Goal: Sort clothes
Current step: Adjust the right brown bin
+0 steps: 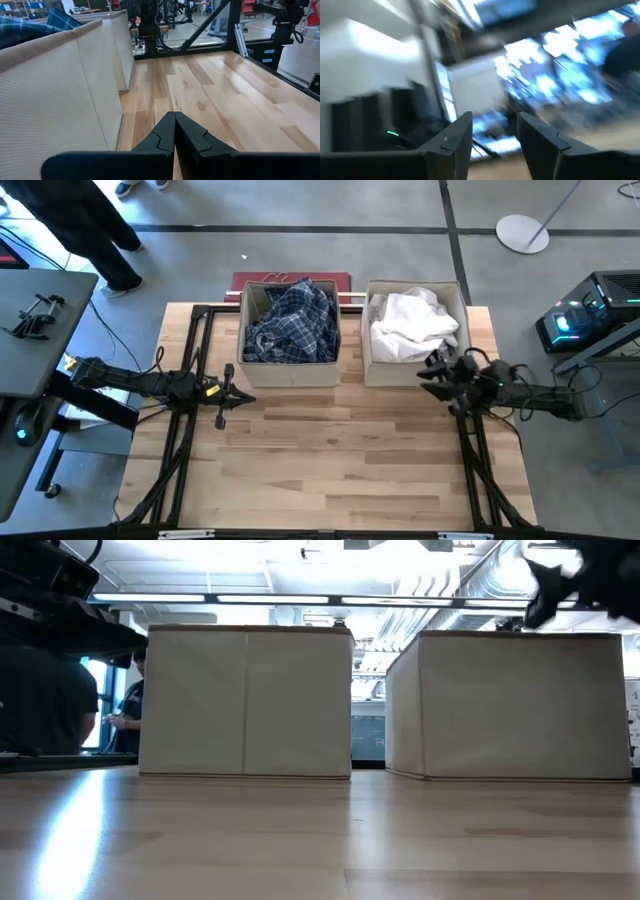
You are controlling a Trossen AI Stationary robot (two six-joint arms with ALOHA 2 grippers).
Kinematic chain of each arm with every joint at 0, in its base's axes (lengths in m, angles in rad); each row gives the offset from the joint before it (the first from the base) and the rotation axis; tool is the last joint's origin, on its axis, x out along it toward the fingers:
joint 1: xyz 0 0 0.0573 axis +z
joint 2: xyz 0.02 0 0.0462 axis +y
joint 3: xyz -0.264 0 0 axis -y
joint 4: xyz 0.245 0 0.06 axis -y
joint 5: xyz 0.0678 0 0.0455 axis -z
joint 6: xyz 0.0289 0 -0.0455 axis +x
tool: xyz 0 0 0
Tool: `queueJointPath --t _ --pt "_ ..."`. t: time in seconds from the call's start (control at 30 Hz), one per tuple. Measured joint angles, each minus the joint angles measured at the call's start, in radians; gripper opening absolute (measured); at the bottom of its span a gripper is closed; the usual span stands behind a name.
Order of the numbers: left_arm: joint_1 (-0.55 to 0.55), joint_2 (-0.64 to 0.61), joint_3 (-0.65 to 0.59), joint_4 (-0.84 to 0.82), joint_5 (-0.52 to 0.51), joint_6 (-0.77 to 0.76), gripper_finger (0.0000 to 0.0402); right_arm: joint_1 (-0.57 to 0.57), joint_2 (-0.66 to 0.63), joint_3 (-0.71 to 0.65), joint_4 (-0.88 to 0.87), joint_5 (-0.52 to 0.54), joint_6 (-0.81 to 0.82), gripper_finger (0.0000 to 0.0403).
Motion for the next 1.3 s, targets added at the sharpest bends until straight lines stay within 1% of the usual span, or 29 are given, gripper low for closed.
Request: queueJointPath --t 0.1,0.2,0.3,0.37,0.4,0.47,0.5,0.57,0.63,0.67,0.73,0.87,0.97,1.07,1.2,1.3 --pt "0.0 0.0 0.0 0.0 0.0 0.0 0.0 0.03 0.072 0.002 0.213 -0.05 -0.043 0.0144" --pt "0.0 0.0 0.0 0.0 0.0 0.0 0.0 0.084 0.173 0.002 0.37 -0.087 -0.123 0.0144" --pt "0.0 0.0 0.0 0.0 0.0 0.0 0.0 0.149 0.278 0.005 0.549 -0.056 -0.179 0.0144" --pt "0.0 0.0 0.0 0.0 0.0 0.0 0.0 0.182 0.341 0.039 0.552 -0.048 -0.244 0.0144" --pt "0.0 0.0 0.0 0.0 0.0 0.0 0.0 0.197 0.376 0.073 0.508 -0.031 -0.257 0.0144" --pt "0.0 0.0 0.0 0.0 0.0 0.0 0.0 0.213 0.445 0.176 0.318 0.059 -0.268 0.0144" --pt "0.0 0.0 0.0 0.0 0.0 0.0 0.0 0.216 0.482 0.247 0.17 0.117 -0.285 0.0144" --pt "0.0 0.0 0.0 -0.001 0.0 0.0 0.0 0.214 0.563 0.407 -0.181 0.219 -0.34 0.0144" --pt "0.0 0.0 0.0 0.0 -0.001 0.0 0.0 0.203 0.664 0.584 -0.515 0.302 -0.384 0.0144" --pt "0.0 0.0 0.0 0.0 -0.001 0.0 0.0 0.197 0.718 0.669 -0.652 0.332 -0.39 0.0144" --pt "0.0 0.0 0.0 0.0 0.0 0.0 0.0 0.178 0.824 0.837 -0.875 0.368 -0.384 0.0144" --pt "0.0 0.0 0.0 0.0 0.0 0.0 0.0 0.123 1.04 1.114 -1.259 0.376 -0.363 0.0148" --pt "0.0 0.0 0.0 0.0 0.0 0.0 0.0 0.082 1.184 1.268 -1.456 0.393 -0.381 0.016" --pt "0.0 0.0 0.0 0.0 -0.001 0.0 0.0 0.052 1.304 1.365 -1.567 0.394 -0.395 0.0168" --pt "0.0 0.0 0.0 0.0 0.0 0.0 0.0 0.017 1.418 1.436 -1.646 0.394 -0.402 0.016" --pt "0.0 0.0 0.0 0.0 0.0 0.0 0.0 -0.004 1.471 1.452 -1.653 0.393 -0.414 0.0135"
